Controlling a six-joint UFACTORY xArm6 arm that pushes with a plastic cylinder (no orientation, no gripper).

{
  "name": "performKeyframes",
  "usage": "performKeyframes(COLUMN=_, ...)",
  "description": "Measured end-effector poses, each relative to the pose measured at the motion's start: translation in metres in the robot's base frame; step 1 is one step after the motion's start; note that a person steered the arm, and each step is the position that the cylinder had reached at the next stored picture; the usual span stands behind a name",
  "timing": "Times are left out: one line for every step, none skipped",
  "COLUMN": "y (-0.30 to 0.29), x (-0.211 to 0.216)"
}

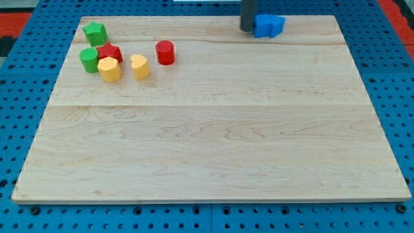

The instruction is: Move the arm away from the blue blocks

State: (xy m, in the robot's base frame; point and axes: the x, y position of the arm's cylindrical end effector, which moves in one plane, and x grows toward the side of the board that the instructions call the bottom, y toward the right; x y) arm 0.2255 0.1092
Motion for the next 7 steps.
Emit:
performKeyframes(y=0.036, x=0.000)
performKeyframes(y=0.000, x=0.007)
performKeyframes(y=-0.002, x=0.051)
performKeyframes(y=-0.001, x=0.089)
performKeyframes(y=-0.001, x=0.114)
performKeyframes(y=-0.001, x=0.128)
performKeyframes(y=-0.002, x=0.128)
